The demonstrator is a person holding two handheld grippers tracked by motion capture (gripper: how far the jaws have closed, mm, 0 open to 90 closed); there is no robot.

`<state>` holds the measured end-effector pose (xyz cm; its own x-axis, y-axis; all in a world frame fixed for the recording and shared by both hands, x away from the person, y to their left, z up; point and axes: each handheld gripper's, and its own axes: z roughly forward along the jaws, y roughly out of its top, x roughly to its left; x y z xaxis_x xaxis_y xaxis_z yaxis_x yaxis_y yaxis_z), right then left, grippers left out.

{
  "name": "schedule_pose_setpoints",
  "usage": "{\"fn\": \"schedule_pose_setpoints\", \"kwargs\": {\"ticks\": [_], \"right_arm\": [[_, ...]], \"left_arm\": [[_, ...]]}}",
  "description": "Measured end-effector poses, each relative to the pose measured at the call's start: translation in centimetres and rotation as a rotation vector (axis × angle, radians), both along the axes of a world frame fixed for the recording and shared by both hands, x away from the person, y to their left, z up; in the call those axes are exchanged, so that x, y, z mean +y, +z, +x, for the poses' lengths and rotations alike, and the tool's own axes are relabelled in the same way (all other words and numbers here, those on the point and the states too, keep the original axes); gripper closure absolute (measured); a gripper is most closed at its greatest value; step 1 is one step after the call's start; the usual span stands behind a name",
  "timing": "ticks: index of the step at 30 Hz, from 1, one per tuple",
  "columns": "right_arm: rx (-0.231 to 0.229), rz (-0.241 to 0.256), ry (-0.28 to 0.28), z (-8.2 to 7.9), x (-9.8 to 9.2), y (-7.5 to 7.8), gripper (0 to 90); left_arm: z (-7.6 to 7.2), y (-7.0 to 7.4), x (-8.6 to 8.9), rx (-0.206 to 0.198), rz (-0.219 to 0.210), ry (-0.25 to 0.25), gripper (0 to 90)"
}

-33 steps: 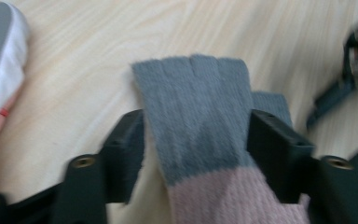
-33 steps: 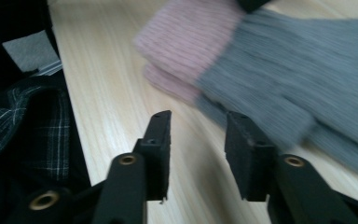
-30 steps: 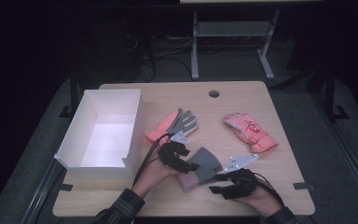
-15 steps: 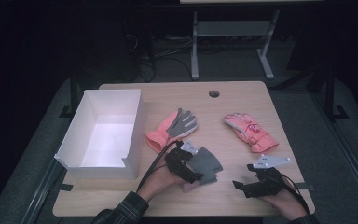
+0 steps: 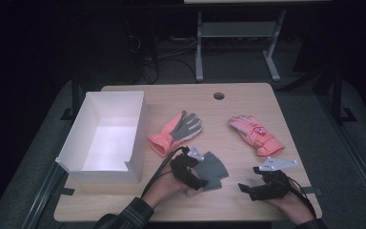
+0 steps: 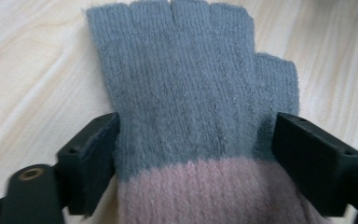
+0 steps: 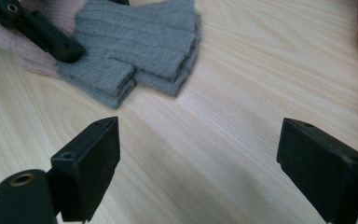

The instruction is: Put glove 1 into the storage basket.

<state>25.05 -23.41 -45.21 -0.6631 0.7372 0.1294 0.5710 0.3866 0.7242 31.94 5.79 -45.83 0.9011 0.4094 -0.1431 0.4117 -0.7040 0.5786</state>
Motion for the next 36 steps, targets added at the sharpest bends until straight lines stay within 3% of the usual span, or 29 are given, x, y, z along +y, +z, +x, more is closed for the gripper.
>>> {"fn": "schedule_pose_setpoints", "kwargs": {"ticks": [5, 10, 14, 20, 26, 36], "right_arm": [[-0.006, 0.002, -0.002, 0.0, 0.0, 0.1, 13.0], [-0.007, 0.005, -0.005, 0.0, 0.0, 0.1, 13.1], [-0.008, 0.013, -0.012, 0.1, -0.2, 0.1, 13.0], [-0.023, 0.023, -0.021, 0.2, 0.0, 0.3, 13.0], [-0.013, 0.023, -0.019, 0.7, 0.2, 0.1, 13.0], [-0.027, 0.030, -0.037, 0.7, 0.1, 0.4, 13.0]], "left_arm": [[-0.1, 0.3, 0.0, 0.021, 0.005, 0.001, 30.8], [0.1, 0.5, 0.0, 0.065, -0.010, -0.012, 49.6], [0.2, 0.6, 0.1, 0.078, -0.023, -0.008, 56.2], [0.4, 0.9, 0.5, 0.102, -0.047, -0.018, 59.9], [0.5, 1.8, 0.9, 0.101, -0.061, -0.013, 61.6], [0.6, 4.7, 1.6, 0.089, -0.091, 0.003, 65.0]]}}
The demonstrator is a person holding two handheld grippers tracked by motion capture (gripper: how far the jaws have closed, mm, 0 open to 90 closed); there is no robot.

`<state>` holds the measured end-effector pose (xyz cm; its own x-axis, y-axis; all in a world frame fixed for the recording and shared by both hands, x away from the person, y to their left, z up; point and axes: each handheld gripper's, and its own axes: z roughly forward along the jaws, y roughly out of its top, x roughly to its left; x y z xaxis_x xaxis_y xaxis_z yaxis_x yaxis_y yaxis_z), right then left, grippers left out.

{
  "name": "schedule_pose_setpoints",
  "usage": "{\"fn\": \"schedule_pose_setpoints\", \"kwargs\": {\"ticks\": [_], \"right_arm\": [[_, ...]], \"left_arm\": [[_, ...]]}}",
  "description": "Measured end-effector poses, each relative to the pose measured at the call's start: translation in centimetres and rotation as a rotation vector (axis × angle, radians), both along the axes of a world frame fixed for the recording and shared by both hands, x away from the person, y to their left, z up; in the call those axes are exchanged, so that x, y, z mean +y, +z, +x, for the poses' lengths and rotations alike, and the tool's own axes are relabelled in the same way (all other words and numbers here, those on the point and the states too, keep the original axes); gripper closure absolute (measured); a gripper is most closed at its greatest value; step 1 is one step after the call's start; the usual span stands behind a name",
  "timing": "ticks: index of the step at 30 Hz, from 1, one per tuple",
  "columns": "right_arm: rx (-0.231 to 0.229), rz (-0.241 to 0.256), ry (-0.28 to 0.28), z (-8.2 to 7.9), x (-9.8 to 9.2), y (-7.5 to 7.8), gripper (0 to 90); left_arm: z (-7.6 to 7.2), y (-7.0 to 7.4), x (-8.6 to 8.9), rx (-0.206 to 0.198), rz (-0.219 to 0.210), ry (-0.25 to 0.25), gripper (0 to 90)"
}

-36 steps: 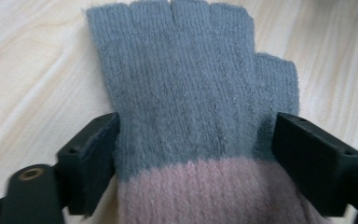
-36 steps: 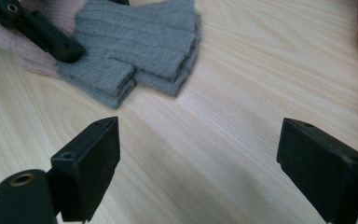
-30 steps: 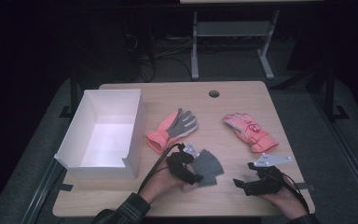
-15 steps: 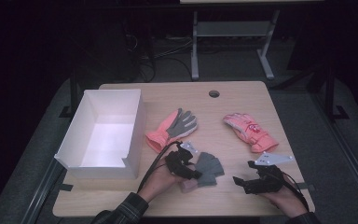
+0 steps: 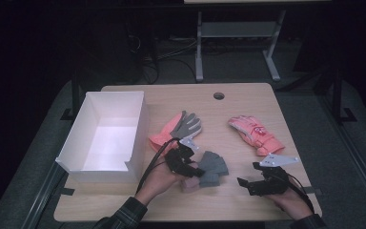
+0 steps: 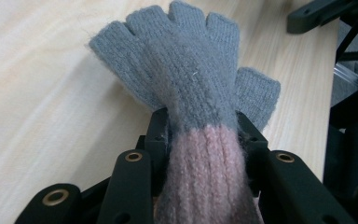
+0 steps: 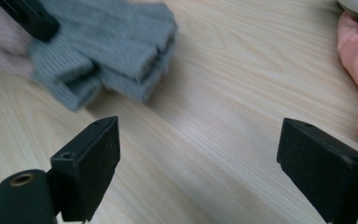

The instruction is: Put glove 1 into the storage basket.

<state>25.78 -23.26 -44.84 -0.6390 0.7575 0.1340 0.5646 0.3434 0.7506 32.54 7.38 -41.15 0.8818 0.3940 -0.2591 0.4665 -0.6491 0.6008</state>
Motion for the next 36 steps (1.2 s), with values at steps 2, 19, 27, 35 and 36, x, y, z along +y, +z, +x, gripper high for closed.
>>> {"fn": "schedule_pose_setpoints", "kwargs": {"ticks": [2, 19, 27, 35, 36], "right_arm": [[-0.002, -0.001, 0.001, 0.0, 0.0, 0.0, 13.0], [-0.003, -0.007, -0.015, 0.3, 0.0, -0.2, 13.0], [-0.004, -0.011, -0.008, 0.4, 0.3, -0.2, 13.0], [-0.005, -0.006, -0.008, 0.5, 0.4, -0.1, 13.0], [-0.004, -0.007, -0.007, 0.6, 0.4, -0.1, 13.0]], "left_arm": [[0.0, 0.8, 0.3, -0.003, -0.006, 0.008, 65.2], [1.8, 8.2, 4.2, -0.067, -0.049, 0.129, 65.4], [3.2, 10.8, 6.8, -0.069, -0.061, 0.228, 65.2], [4.0, 13.4, 10.2, -0.117, -0.036, 0.288, 65.2], [4.0, 13.6, 10.7, -0.125, -0.035, 0.301, 65.2]]}}
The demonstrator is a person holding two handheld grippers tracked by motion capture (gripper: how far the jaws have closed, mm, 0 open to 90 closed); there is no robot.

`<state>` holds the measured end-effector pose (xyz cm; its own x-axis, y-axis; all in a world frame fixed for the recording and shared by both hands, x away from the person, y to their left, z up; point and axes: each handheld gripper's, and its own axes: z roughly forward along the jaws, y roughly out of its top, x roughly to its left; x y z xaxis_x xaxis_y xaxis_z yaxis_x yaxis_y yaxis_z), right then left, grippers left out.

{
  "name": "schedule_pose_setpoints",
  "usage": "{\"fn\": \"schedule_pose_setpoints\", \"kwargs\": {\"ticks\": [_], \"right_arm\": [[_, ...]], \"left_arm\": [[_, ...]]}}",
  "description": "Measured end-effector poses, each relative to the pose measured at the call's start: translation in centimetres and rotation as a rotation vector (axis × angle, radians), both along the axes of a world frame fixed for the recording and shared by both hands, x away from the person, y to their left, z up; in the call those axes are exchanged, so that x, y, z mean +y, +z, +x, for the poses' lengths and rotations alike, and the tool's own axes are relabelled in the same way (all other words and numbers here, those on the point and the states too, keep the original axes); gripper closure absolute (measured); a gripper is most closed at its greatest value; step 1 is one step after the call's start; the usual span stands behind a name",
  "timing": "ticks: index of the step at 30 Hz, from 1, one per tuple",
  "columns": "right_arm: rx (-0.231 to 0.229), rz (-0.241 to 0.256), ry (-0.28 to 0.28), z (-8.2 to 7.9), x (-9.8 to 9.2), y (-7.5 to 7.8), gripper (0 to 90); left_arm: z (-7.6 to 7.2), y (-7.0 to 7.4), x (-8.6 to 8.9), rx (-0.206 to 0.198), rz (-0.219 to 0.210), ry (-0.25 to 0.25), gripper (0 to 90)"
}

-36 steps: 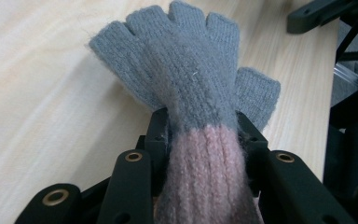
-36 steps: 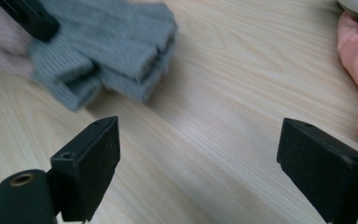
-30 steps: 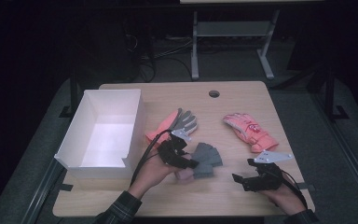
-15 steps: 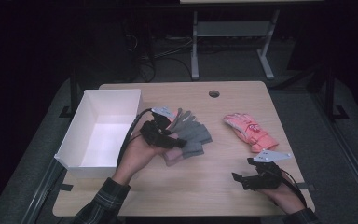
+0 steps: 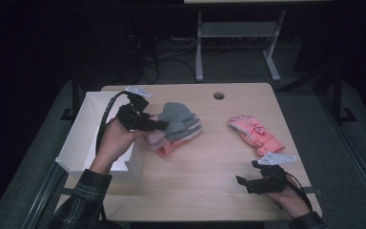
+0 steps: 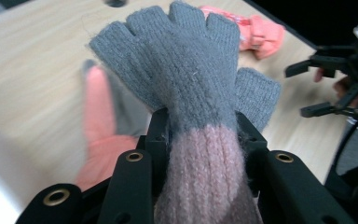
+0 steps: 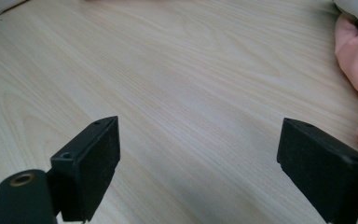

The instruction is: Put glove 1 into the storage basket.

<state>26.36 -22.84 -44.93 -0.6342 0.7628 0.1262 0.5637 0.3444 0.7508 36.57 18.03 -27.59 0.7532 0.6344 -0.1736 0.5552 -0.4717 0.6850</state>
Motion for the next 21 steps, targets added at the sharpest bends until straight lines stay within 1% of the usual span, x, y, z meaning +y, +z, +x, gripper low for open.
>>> {"fn": "schedule_pose_setpoints", "kwargs": {"ticks": [2, 5, 7, 8, 12, 16, 19, 21], "right_arm": [[0.000, -0.001, 0.004, 0.1, 0.1, 0.0, 13.0], [0.005, -0.002, 0.012, 0.1, 0.2, -0.2, 13.0], [0.004, 0.002, 0.012, 0.1, 0.2, -0.1, 13.0], [0.003, 0.003, 0.013, 0.0, 0.1, -0.1, 13.0], [0.005, 0.004, 0.008, -0.4, -0.5, -0.2, 13.0], [0.007, 0.008, -0.007, -0.6, -1.2, -0.3, 13.1], [0.008, 0.012, -0.014, -0.5, -1.2, -0.4, 13.4], [0.007, 0.008, -0.009, -0.5, -1.1, -0.4, 13.3]], "left_arm": [[0.1, 0.4, 1.0, -0.011, 0.007, 0.018, 65.2], [0.2, 0.7, 2.6, -0.023, 0.004, 0.056, 65.2], [0.3, 0.9, 3.8, -0.033, 0.003, 0.087, 65.1], [0.4, 1.0, 4.3, -0.034, -0.009, 0.107, 65.2], [0.6, 1.1, 6.9, -0.045, -0.014, 0.170, 65.2], [0.9, 0.6, 9.1, -0.054, -0.016, 0.251, 65.3], [1.4, -0.3, 10.6, -0.049, 0.000, 0.302, 65.2], [1.6, -1.0, 11.4, -0.039, -0.001, 0.341, 65.3]]}}
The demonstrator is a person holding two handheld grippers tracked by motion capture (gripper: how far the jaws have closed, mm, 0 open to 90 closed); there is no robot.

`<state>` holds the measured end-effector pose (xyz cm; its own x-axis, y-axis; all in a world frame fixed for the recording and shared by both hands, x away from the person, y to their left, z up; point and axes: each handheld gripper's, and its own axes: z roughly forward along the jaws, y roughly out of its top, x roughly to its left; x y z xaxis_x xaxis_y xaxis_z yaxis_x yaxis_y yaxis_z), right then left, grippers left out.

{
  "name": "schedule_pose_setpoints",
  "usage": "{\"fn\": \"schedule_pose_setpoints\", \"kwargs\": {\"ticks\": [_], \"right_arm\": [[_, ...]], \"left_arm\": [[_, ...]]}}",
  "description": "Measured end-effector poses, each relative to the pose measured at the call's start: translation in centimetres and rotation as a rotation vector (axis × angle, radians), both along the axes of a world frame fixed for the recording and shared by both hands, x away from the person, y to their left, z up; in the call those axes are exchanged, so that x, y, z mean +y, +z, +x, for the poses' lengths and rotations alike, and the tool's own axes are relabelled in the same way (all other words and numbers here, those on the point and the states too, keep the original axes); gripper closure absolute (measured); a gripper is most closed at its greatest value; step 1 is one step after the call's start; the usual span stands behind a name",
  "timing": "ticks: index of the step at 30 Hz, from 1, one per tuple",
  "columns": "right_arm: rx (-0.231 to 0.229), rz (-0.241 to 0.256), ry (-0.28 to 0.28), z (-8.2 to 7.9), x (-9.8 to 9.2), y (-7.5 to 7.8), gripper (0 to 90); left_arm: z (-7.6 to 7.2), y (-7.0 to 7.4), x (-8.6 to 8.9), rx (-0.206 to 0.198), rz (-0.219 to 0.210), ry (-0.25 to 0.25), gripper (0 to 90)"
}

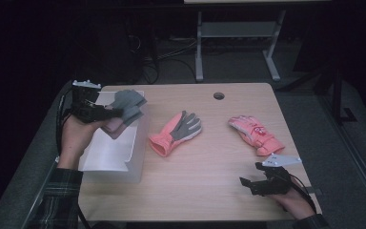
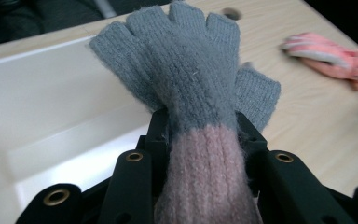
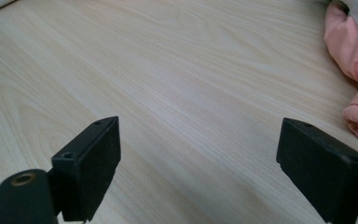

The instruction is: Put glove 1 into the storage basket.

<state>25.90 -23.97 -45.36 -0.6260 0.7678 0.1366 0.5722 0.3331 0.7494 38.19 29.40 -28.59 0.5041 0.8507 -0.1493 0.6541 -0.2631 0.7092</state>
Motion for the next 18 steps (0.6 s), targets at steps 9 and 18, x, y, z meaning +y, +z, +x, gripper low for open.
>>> {"fn": "schedule_pose_setpoints", "kwargs": {"ticks": [9, 18], "right_arm": [[0.001, -0.002, 0.017, 0.1, 0.4, -0.1, 13.3], [-0.004, 0.004, 0.025, 0.1, 0.4, -0.1, 13.3]], "left_arm": [[1.4, -4.2, 2.2, 0.053, 0.051, 0.111, 65.2], [2.4, -8.6, 3.5, 0.129, 0.107, 0.172, 65.2]]}}
